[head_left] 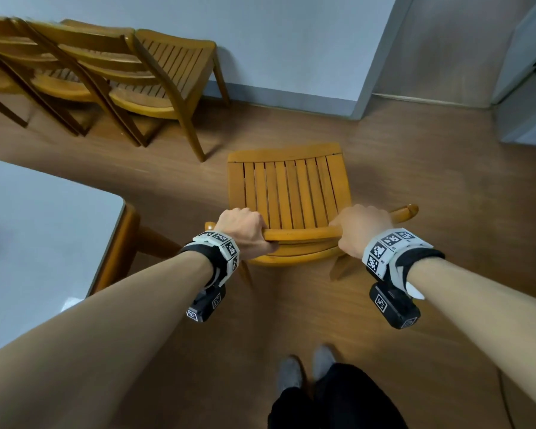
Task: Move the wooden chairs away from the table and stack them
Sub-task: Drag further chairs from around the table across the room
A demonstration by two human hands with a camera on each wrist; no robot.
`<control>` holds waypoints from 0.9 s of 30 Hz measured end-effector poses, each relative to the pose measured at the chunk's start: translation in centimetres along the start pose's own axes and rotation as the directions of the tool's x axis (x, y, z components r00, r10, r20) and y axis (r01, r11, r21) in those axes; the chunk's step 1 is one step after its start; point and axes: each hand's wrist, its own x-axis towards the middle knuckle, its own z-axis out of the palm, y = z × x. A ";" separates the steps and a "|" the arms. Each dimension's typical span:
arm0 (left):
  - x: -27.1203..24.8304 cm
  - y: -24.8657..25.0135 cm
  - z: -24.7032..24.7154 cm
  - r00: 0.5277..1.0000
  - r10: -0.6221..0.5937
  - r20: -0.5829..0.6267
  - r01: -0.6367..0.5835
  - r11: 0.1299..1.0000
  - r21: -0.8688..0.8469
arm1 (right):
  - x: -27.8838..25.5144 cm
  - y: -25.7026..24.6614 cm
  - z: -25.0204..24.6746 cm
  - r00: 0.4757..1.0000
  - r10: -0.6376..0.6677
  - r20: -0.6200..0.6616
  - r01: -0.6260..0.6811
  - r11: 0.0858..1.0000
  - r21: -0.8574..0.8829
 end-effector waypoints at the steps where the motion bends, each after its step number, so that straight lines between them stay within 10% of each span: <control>1: 0.7 -0.4 -0.4 1.000 0.001 -0.001 -0.001 1.000 -0.004 | 0.8 -0.1 -0.4 1.000 0.000 0.000 0.000 1.000 -0.001; 27: 29.8 -19.4 -16.7 0.997 -0.002 0.083 0.003 1.000 -0.013 | 36.1 -5.4 -16.9 0.998 -0.063 0.018 0.063 0.998 0.019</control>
